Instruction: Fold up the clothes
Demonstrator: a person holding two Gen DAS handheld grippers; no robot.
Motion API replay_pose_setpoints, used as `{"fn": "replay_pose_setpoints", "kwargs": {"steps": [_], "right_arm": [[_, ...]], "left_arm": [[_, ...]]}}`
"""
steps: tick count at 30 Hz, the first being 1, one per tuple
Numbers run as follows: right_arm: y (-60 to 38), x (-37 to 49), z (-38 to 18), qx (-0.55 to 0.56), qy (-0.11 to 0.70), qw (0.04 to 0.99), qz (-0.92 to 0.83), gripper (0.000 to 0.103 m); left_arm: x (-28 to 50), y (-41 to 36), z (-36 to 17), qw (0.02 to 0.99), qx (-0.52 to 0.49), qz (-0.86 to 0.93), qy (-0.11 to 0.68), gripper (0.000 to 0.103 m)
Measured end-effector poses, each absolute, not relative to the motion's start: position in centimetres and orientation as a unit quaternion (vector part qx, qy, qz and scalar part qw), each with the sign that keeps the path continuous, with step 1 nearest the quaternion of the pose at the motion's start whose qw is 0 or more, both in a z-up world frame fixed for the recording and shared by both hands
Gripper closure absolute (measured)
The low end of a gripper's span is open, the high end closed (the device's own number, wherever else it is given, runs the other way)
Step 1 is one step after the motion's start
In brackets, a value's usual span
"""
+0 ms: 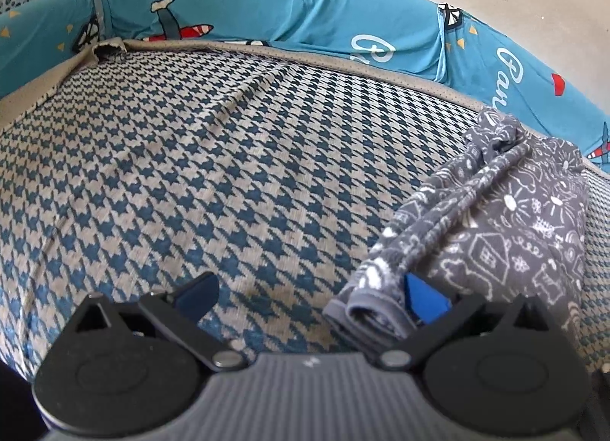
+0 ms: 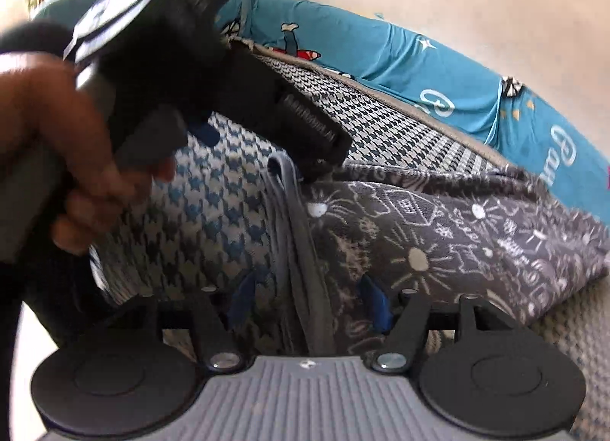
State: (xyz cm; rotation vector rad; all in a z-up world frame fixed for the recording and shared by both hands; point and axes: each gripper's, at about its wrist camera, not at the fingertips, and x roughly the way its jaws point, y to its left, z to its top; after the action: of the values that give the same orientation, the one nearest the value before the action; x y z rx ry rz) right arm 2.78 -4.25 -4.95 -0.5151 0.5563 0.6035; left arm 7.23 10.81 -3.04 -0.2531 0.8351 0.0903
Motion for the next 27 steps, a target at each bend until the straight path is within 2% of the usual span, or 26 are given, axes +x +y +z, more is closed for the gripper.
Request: {"fn": "replay_pose_setpoints", "kwargs": {"steps": [6, 10, 11, 19, 27], "right_arm": [[-3.5, 2.7, -6.0, -0.300, 0.238, 0.884, 0.269, 0.048], [-4.1, 3.2, -5.4, -0.282, 0.239, 0.893, 0.258, 0.073], [-4.5, 3.6, -5.0, -0.263, 0.245, 0.897, 0.257, 0.076], [-9.5, 8.2, -2.2, -0.007, 0.346, 0.900, 0.264, 0.081], [-11.6, 9.8, -2.4, 0.113, 0.382, 0.876, 0.272, 0.081]], "left_arm": [[6.9, 10.9, -2.5, 0.900, -0.158, -0.004, 0.406, 0.000], [6.6, 11.1, -2.5, 0.889, -0.193, -0.028, 0.415, 0.000], [6.7, 11.2, -2.5, 0.884, -0.204, -0.033, 0.418, 0.000], [6.8, 12.2, -3.4, 0.844, -0.299, -0.079, 0.439, 0.000], [7.9, 10.4, -4.8, 0.818, -0.337, -0.130, 0.447, 0.000]]}}
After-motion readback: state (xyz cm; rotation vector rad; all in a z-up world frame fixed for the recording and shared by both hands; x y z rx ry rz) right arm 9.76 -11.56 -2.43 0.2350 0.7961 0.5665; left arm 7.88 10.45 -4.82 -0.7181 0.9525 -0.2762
